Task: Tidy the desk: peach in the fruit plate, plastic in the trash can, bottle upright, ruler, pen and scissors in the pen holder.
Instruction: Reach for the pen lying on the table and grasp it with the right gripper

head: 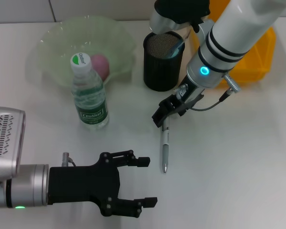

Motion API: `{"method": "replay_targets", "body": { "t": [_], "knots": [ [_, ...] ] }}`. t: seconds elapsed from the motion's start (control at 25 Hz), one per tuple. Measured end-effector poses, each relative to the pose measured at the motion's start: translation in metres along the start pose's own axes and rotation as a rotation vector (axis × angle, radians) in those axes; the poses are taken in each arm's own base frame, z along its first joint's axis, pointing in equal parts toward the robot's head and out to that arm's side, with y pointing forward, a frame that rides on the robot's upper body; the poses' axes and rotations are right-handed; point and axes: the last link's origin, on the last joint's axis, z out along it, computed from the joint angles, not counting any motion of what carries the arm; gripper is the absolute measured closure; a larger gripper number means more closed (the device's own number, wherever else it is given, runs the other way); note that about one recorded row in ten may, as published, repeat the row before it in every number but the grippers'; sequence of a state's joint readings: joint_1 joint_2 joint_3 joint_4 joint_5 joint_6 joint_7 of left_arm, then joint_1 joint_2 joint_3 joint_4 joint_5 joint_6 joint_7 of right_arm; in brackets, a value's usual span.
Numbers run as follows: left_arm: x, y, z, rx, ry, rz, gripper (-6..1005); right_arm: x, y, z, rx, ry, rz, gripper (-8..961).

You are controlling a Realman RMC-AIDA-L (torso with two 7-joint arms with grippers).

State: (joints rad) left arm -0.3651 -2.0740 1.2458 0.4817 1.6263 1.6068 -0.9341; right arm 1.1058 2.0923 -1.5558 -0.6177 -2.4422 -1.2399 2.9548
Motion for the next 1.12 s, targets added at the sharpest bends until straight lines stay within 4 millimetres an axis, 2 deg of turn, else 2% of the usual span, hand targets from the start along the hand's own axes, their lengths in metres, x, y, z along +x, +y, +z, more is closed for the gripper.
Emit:
{"method": "replay_targets", "body": {
  "t": [0.92,1.04,1.12],
  "knots": [
    [0.0006,0.0007,0.0018,-0.006,0.003,0.0,167,0.0018,0.0009,0.0082,0.014,0.005,-0.012,238],
    [0.0006,0.0007,0.0018,-0.006,0.003,0.001,167,0.0013,0.0002,0.009,0.021,0.012,-0.009,447],
    [0.0008,0.0005,0.0019,-0.007,0.003,0.002,167,0.0006,0.0003,0.009,0.023,0.013,-0.01,448]
  ]
}}
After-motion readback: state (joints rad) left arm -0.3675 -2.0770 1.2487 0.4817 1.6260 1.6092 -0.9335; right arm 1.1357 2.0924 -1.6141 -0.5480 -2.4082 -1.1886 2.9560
